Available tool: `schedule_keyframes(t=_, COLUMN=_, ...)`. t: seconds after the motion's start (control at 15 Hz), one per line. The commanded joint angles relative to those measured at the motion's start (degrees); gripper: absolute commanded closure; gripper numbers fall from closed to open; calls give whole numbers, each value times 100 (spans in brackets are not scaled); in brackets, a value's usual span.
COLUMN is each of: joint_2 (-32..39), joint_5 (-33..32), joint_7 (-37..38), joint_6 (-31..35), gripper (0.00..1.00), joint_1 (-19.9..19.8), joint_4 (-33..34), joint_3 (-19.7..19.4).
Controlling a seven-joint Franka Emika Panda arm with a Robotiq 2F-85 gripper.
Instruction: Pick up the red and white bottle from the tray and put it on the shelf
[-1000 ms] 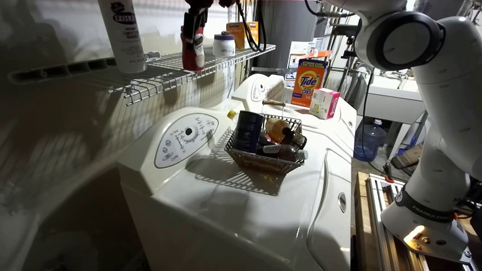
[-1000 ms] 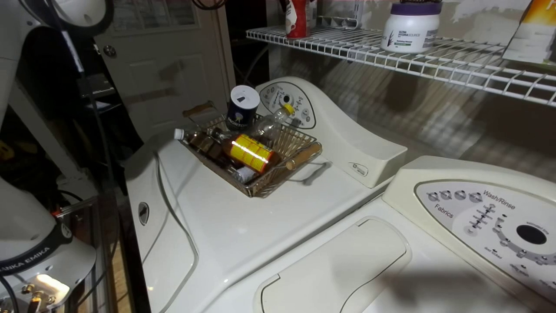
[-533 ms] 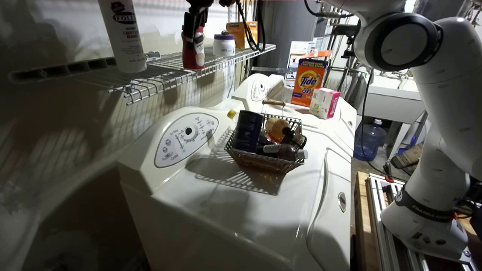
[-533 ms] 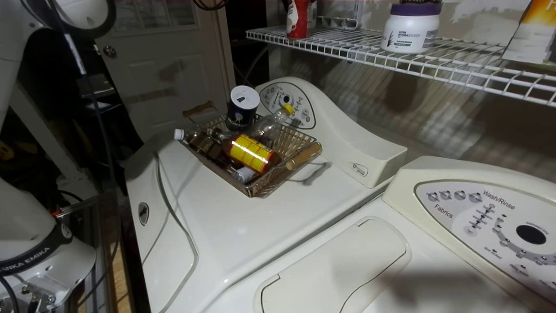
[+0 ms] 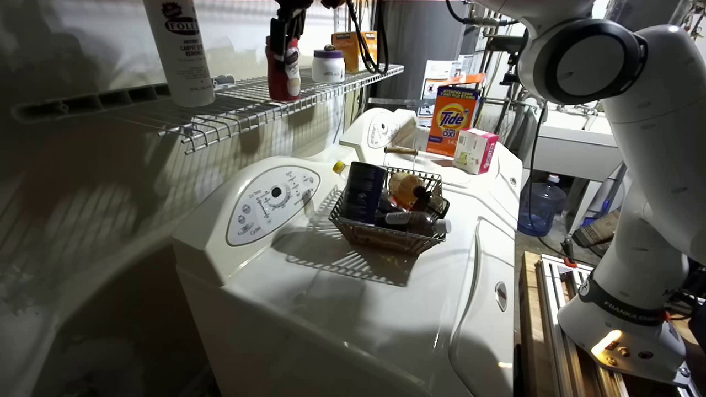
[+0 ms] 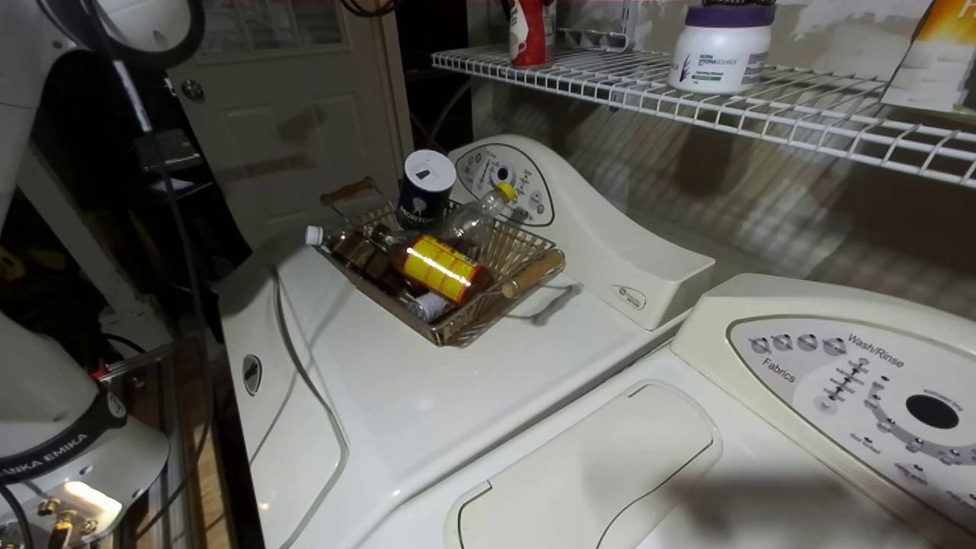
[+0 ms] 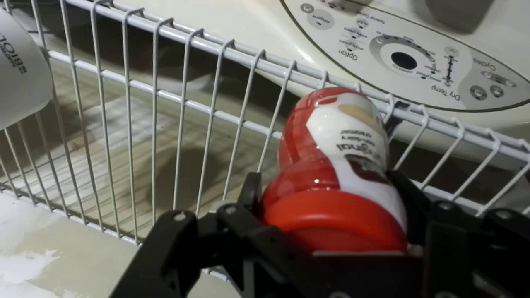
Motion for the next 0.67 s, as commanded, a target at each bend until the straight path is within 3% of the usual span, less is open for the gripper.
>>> schedule_keyframes(t=0.0, joint_2=211, joint_5=144, joint_7=63, joint_6=1, gripper=49, joint_1=-65, joint_4=375, joint_3=44)
schedule_keyframes(t=0.07, joint_2=222, joint_5=172, joint_7=88, joint_6=22, gripper=6, joint_1=-80, joint_4=387, joint_3=55)
schedule_keyframes(t=0.2, joint_2=209, joint_5=185, joint_7=125, joint_6=59, gripper=0, joint_1=-81, joint_4=393, joint_3=56)
schedule_keyframes(t=0.6, joint_2=93, joint_5=665, joint_7=726, joint_6=318, gripper=0, joint_1=-224, joint_4=310, joint_3=183)
